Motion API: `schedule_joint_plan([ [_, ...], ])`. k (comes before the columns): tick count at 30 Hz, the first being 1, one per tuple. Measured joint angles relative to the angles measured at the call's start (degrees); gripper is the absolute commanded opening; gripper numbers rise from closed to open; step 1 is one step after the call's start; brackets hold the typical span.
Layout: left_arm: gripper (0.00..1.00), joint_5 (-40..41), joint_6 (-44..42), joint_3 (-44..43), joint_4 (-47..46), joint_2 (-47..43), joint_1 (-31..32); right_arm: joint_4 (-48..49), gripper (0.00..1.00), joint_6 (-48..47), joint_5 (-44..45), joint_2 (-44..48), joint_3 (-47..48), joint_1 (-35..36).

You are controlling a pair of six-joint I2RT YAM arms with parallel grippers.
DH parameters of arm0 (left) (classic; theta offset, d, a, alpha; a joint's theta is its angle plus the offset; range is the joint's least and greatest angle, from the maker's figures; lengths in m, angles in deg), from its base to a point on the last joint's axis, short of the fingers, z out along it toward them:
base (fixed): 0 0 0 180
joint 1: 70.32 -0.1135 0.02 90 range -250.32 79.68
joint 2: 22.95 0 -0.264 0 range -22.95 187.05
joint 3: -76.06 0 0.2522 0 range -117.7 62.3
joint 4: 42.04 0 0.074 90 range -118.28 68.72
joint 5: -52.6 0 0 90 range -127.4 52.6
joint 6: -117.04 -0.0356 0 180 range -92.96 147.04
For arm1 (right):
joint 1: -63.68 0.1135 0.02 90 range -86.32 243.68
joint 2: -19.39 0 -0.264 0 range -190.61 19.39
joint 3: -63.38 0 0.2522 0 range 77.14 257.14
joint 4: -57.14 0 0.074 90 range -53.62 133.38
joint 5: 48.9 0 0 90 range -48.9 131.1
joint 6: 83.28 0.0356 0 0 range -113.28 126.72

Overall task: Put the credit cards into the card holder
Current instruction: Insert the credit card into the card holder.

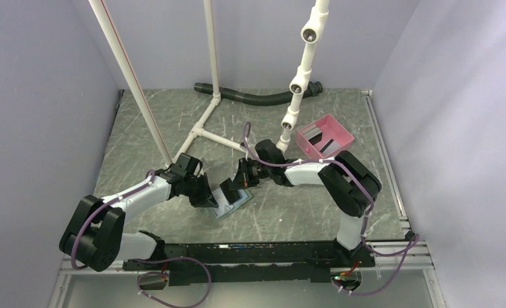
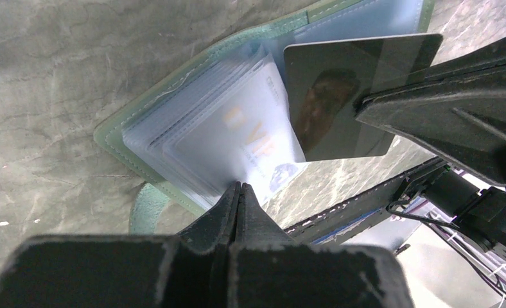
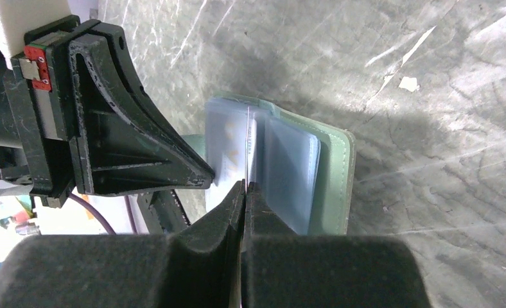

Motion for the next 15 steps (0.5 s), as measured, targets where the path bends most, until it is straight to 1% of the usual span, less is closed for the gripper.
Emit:
schedule_joint_plan([
  [15, 0.0, 0.2, 0.0, 0.0, 0.1, -0.1, 0.0, -0.7, 0.0, 2.7, -0.8, -0.2, -0.8, 0.0],
])
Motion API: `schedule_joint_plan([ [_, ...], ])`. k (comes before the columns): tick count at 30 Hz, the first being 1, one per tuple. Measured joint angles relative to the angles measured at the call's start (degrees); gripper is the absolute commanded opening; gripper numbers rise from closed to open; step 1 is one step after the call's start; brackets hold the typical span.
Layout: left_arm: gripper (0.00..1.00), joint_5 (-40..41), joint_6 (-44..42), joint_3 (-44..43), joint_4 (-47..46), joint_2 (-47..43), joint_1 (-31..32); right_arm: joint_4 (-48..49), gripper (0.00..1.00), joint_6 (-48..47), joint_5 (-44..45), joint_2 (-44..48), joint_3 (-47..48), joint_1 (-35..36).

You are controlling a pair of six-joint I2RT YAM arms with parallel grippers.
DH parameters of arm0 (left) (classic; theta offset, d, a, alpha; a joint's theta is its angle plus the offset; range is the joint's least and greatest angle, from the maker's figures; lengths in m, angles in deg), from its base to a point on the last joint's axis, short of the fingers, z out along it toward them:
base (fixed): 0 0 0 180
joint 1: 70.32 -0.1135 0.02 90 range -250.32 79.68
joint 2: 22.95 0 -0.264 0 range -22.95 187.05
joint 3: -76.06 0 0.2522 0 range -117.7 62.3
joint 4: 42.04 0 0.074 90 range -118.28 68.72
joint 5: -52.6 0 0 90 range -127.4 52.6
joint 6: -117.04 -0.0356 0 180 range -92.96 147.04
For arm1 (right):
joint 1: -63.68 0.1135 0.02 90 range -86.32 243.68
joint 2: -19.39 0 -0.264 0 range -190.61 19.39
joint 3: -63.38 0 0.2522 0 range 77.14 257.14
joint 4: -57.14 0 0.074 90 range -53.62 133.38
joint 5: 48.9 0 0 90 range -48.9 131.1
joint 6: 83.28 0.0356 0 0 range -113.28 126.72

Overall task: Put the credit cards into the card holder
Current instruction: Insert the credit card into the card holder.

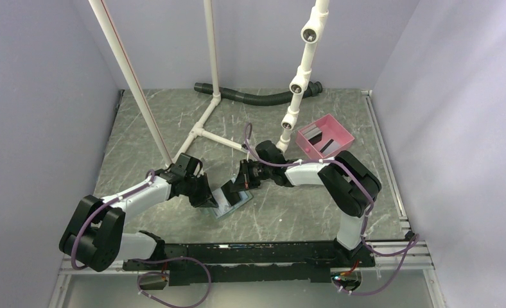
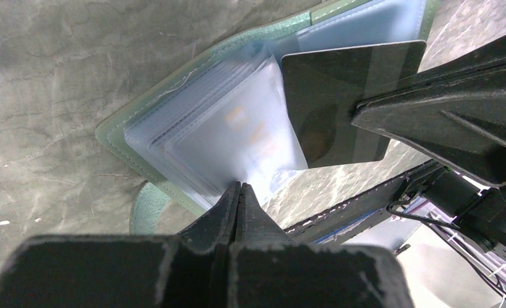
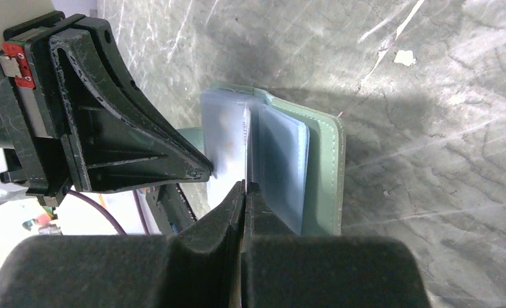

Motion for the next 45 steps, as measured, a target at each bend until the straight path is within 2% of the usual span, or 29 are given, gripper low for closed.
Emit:
schedule_joint_plan([
  [18, 0.0, 0.1, -0.2, 0.0, 1.1, -0.5, 0.0, -2.8, 0.0, 0.6, -3.0, -2.5, 2.7, 0.3],
  [21, 0.05, 0.2, -0.3, 0.0, 1.7, -0.8, 0.0, -2.8, 0.0, 0.7, -4.3, -3.9, 3.7, 0.2],
  [27, 0.12, 4.7, -0.5, 0.0, 6.3, -4.9, 0.0, -7.3, 0.2, -1.7, -4.7, -5.4, 6.8, 0.6],
  [33, 0.04, 10.1, 0.1, 0.0, 11.3, -9.9, 0.0, -14.2, 0.33, -6.4, -2.7, -5.4, 7.5, 1.0],
  [36, 0.0, 11.9, 0.6, 0.1, 12.2, -9.9, 0.0, -16.2, 0.33, -8.4, -2.5, -5.2, 8.4, 1.4],
  [45, 0.0, 11.7, 0.7, 1.3, 10.3, -2.8, -0.2, -19.1, 0.23, -12.7, -1.8, -6.2, 11.5, 3.1],
])
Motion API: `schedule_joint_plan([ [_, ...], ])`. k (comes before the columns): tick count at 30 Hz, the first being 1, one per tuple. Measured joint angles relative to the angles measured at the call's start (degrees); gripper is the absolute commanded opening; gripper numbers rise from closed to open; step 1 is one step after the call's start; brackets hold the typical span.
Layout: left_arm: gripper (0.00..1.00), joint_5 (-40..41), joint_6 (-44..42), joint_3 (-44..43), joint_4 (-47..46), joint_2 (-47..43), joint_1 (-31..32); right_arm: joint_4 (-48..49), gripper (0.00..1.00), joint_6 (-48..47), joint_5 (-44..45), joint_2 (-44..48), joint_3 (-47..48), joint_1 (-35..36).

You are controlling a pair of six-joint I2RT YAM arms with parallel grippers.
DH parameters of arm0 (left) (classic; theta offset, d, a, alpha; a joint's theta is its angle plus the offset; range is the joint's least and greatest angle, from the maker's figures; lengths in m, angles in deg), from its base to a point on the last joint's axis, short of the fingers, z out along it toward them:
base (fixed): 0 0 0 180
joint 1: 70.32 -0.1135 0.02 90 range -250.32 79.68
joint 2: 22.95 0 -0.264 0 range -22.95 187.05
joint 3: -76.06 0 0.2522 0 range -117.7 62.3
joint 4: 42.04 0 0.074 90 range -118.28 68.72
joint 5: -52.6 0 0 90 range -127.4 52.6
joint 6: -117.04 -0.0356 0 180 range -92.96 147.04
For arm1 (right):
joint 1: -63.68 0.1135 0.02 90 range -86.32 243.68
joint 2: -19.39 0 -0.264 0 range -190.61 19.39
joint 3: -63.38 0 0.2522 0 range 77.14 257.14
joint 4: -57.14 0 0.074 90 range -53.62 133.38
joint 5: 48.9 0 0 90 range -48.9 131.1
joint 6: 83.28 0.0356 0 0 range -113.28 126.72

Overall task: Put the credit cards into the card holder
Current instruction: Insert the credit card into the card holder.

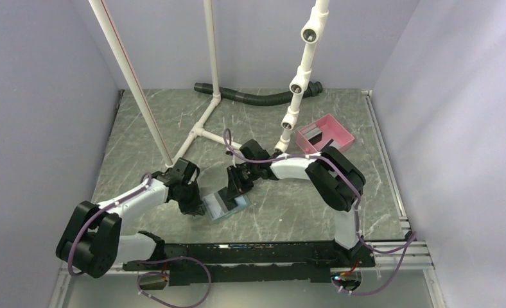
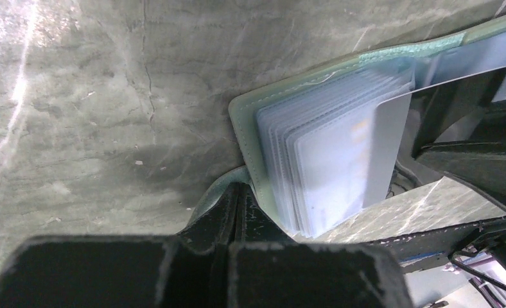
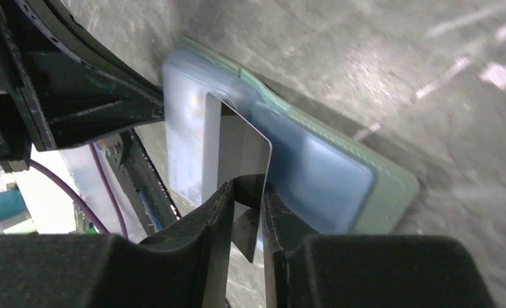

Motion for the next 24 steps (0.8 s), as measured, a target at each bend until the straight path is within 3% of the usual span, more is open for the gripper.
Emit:
schedule_joint_plan([
  [9, 0.0, -0.8, -0.2, -0.5, 0.0, 1.1, -0.2, 1.0, 0.32, 0.4, -4.2, -3.8, 3.5, 1.5],
  [12, 0.0, -0.8, -0.2, -0.5, 0.0, 1.0, -0.2, -1.0, 0.47, 0.7, -3.2, -3.9, 4.4, 1.6],
  [15, 0.0, -0.7, -0.2, -0.3, 0.0, 0.6, -0.2, -3.1, 0.53, 0.9, -1.7, -3.0, 4.9, 2.0],
  [24, 0.0, -3.2, 1.0, 2.3, -4.0, -1.3, -0.2, -1.2, 0.57, 5.5, 0.3, -0.7, 2.5, 4.4],
])
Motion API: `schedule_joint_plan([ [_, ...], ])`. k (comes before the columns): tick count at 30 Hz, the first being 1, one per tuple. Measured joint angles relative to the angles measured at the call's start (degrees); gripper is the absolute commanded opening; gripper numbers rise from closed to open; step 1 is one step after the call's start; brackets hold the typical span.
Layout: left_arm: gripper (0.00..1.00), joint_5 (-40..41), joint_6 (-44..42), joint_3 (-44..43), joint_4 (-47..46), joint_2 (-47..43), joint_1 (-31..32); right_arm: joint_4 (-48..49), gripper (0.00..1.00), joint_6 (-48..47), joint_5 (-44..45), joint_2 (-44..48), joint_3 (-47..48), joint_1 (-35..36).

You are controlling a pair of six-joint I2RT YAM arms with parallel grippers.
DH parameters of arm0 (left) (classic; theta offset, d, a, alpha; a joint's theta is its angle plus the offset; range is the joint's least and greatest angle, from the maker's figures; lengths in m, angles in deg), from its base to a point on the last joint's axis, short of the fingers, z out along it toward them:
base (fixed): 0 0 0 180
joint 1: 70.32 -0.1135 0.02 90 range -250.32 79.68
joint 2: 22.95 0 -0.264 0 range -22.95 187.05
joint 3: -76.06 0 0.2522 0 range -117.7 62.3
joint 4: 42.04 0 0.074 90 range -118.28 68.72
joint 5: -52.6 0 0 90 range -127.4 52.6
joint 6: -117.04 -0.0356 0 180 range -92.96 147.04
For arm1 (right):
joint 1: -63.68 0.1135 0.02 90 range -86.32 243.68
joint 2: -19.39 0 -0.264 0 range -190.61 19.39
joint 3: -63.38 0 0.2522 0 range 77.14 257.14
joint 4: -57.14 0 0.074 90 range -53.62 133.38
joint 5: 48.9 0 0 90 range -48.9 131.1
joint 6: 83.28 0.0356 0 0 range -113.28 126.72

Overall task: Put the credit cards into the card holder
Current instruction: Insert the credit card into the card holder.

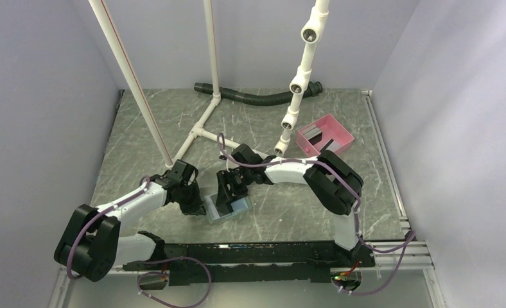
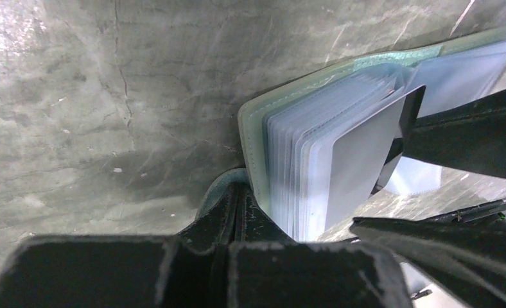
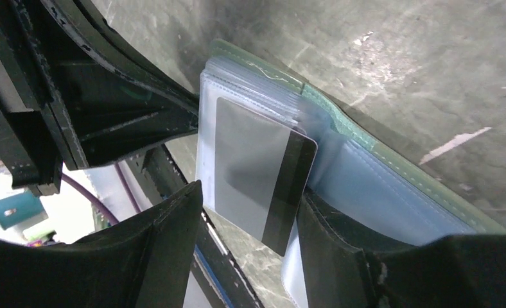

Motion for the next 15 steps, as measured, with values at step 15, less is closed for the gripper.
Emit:
schedule_joint_plan([
  [15, 0.0, -1.2, 1.6, 1.2, -1.5, -0.7, -0.4, 2.5, 0.67, 7.0, 8.9, 2.5, -1.6, 3.5],
])
